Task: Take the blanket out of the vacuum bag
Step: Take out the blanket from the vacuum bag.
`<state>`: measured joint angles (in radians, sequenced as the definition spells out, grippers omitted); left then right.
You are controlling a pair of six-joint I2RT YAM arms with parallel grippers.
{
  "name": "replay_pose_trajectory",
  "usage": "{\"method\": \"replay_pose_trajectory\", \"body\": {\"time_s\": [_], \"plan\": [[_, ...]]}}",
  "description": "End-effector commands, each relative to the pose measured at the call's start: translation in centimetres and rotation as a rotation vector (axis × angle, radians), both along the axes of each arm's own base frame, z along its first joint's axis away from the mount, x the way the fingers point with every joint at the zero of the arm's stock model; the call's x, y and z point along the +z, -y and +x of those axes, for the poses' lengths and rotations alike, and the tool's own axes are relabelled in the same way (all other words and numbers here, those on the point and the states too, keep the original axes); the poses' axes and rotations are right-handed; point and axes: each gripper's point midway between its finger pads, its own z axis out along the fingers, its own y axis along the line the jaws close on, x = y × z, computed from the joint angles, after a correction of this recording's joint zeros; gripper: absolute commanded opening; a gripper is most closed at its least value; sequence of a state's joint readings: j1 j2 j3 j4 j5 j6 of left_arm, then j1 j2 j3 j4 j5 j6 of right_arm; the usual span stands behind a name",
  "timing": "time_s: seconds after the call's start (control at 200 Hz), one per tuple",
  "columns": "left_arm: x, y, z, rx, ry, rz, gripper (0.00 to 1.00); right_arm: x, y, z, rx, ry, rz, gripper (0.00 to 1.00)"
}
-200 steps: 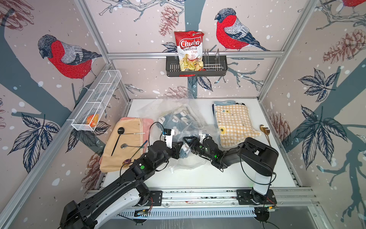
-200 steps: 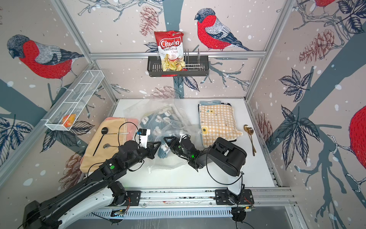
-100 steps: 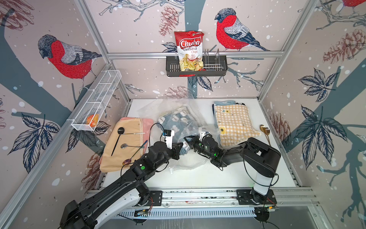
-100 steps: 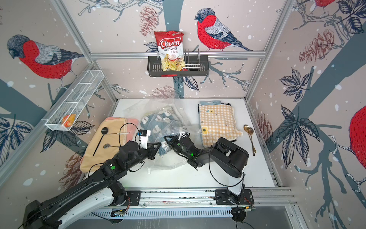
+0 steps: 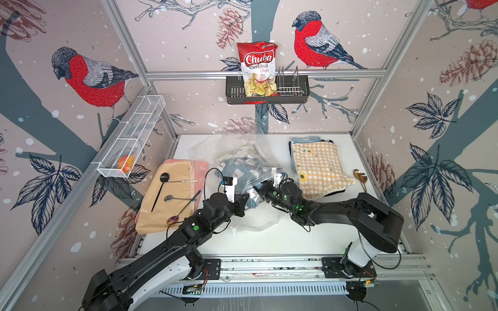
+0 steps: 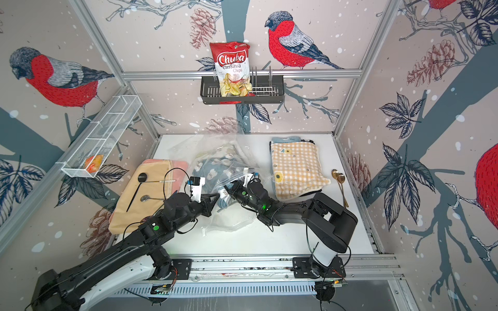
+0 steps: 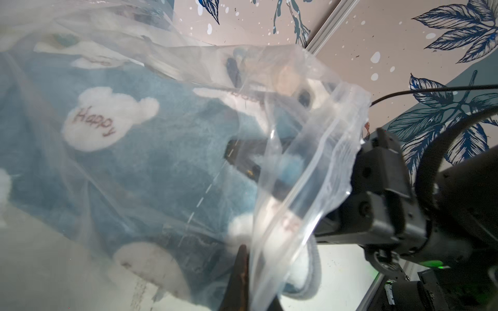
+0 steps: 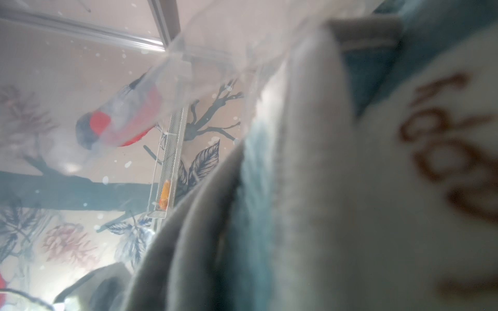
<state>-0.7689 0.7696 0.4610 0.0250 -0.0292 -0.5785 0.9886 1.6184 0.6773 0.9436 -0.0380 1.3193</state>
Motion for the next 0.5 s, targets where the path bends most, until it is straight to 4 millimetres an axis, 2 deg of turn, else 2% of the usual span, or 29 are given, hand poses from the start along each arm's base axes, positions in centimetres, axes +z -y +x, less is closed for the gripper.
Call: {"method": "replay_pose_trajectory", "body": {"time_s": [0.0, 0.345, 0.49], "plan": [[1.2, 0.0, 0.9, 0.039, 0.034, -0.034, 0.0, 2.2, 0.4, -0.9, 0.007, 0.082, 0.021, 0.0], [2.4, -0.1, 1.8, 0.07, 0.068, -0.031, 0.0, 2.0, 3.9, -4.7, 0.007, 0.102, 0.003, 0.0], [2.4, 0.0, 2.1, 0.081, 0.075, -0.031, 0.0, 2.7, 5.6, -6.6, 0.01, 0.122, -0.008, 0.0]]}}
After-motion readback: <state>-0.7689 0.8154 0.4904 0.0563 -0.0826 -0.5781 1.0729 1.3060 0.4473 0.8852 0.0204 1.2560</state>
